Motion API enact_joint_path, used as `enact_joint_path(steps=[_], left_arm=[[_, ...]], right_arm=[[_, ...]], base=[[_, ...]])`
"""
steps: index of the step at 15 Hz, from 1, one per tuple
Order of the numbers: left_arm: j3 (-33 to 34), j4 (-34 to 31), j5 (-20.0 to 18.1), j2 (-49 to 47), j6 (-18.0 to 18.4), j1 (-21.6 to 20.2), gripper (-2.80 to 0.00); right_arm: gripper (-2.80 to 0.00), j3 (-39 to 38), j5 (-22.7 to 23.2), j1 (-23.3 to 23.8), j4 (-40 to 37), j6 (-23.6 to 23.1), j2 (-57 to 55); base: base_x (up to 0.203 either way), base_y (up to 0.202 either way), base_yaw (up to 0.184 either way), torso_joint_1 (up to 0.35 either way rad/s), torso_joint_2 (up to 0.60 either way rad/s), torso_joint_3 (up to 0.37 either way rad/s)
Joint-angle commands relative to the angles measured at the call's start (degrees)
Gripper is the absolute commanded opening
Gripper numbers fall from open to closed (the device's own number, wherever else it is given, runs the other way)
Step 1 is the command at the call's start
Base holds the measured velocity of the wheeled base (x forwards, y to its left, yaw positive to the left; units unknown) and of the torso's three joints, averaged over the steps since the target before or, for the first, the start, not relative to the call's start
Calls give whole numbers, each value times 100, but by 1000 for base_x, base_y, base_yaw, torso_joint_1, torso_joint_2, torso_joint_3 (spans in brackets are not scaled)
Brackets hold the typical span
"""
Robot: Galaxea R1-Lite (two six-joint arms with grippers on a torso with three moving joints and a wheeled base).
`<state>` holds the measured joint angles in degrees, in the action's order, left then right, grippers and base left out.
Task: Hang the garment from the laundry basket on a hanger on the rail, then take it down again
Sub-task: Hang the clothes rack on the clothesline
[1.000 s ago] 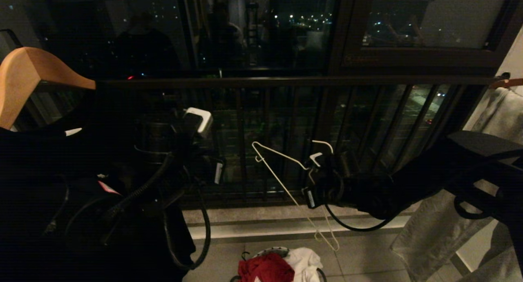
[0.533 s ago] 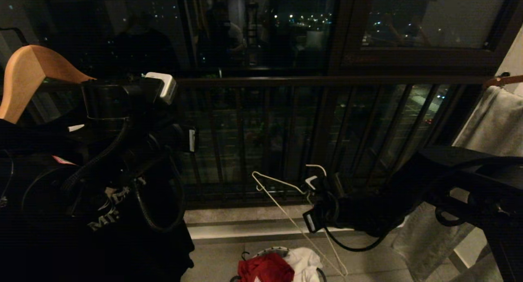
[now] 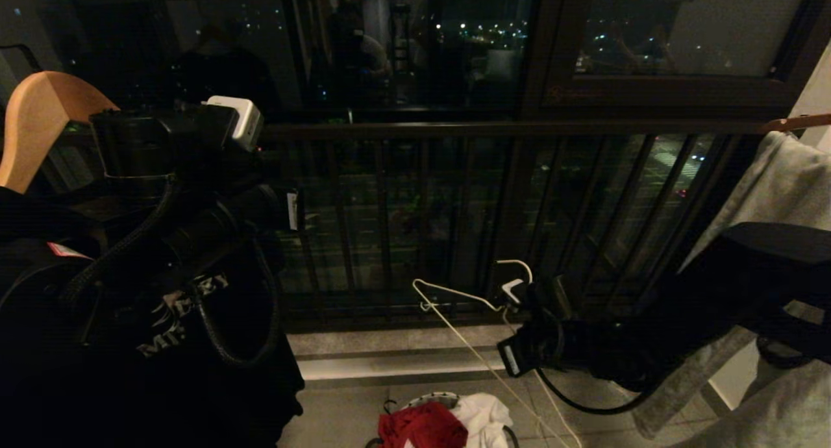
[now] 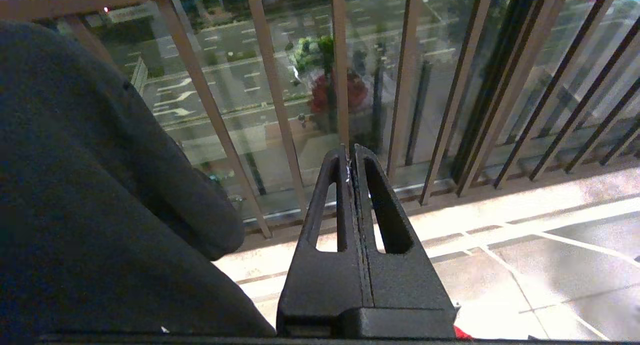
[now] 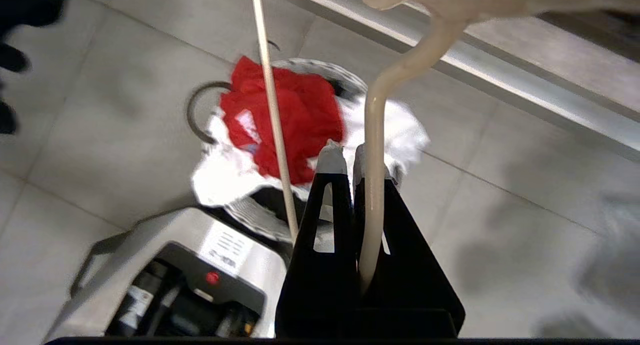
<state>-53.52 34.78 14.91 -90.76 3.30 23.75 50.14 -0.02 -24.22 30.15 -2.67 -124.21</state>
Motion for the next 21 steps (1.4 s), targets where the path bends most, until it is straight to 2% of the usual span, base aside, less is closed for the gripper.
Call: enact_joint_path(steps=[1,4,6,8,10,14,19,21], left_arm=[[12,11,21,88,12,-2,-280],[25,11,21,132,30,-2,-280],[31,11,21,207,30,-2,-280],[37,3,21,260,30,-2,-280],[43,11,21,272,30,-2,-280],[61,11,21,278,39,-2,-280],[69,11,21,304,39,-2,-280],[69,11,21,304,48,-2,-280]], right_arm=[[-280,-425,-374,5,25,-34,807],[-280,-736,-732,21,-13,-277,1880],[-280,-867,-1137,39,-22,-738,2618],[-280,-827,-1351,76,-28,-1182,3259],[-280,-432,-1746,265,-20,-1637,3631],[-280,382,-2025,592,-32,-1940,3891],[-280,1599,-2075,772,-1003,-1980,4083],[-280,1712,-2188,828,-1271,-1980,4218]], base=[[0,0,0,0,0,0],[0,0,0,0,0,0],[0,0,0,0,0,0],[0,0,0,0,0,0],[0,0,0,0,0,0],[0,0,0,0,0,0],[0,0,0,0,0,0],[0,0,0,0,0,0]])
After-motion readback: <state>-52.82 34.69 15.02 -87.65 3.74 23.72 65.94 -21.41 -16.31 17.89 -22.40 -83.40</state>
